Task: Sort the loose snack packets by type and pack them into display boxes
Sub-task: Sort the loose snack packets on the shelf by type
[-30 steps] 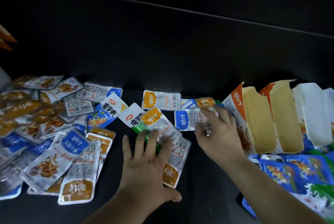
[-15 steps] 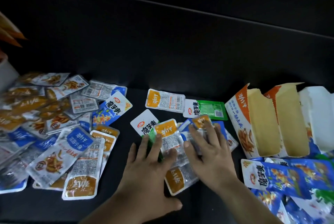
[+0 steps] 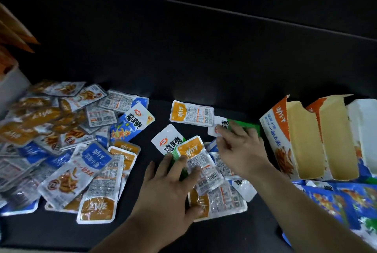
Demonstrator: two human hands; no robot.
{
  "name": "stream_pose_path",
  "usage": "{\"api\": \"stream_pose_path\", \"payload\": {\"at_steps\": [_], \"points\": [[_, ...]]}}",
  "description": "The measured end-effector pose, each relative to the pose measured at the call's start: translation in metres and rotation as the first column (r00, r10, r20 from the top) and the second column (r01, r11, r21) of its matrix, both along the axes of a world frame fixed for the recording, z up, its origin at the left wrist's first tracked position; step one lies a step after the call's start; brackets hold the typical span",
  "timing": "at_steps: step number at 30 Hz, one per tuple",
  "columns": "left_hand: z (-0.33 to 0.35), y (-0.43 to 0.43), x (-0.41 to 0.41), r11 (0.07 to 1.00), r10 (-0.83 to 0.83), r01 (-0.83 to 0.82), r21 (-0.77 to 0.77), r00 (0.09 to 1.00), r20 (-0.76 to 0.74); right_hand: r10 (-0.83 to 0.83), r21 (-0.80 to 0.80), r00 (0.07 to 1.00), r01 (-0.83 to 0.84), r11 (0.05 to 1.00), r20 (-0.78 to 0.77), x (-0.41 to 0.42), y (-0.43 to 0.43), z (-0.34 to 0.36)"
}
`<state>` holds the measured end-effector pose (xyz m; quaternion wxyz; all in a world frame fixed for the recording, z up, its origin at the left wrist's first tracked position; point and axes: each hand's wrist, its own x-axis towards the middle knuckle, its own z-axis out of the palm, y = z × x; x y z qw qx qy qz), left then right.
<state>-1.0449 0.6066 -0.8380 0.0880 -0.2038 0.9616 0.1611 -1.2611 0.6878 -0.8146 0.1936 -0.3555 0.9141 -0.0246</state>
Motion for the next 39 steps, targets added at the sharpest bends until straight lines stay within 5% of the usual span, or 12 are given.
{"api": "stream_pose_path", "payload": {"at_steps": [7,11,15,19,22,27,32,39], "points": [[0.020,-0.008,0.003,0.986,0.138,-0.130,0.106,0.988,-0.069,-0.043,-0.225,0.995,0.062,0.972,0.088,-0.020,0.032,0.004],[0.033,0.006,-0.008,0.993,-0.054,0.067,0.094,0.989,-0.138,-0.092,-0.216,0.982,0.126,0.968,0.164,-0.022,0.036,0.003],[0.030,0.032,-0.018,0.975,-0.196,0.197,0.104,0.980,-0.016,-0.110,-0.237,0.987,0.136,0.962,0.119,-0.018,0.032,0.005],[0.019,0.017,-0.007,0.990,-0.142,0.144,-0.008,0.982,0.122,-0.155,-0.213,0.977,0.184,0.960,0.146,-0.022,0.027,0.013],[0.013,0.012,0.000,0.993,-0.105,0.106,-0.044,0.994,0.024,-0.227,-0.375,0.957,0.280,0.884,0.179,-0.024,0.032,0.023],[0.020,0.010,-0.017,0.992,-0.086,0.071,-0.100,0.984,-0.158,-0.313,-0.630,0.887,0.462,0.624,0.341,-0.009,0.052,0.045],[0.022,-0.004,-0.048,0.977,-0.212,0.209,-0.042,0.974,-0.078,-0.375,-0.615,0.849,0.529,0.586,0.373,0.004,0.066,0.031],[0.040,-0.026,-0.055,0.993,-0.115,0.116,-0.017,0.940,-0.321,-0.263,-0.683,0.865,0.499,0.533,0.426,-0.001,0.067,0.033]]}}
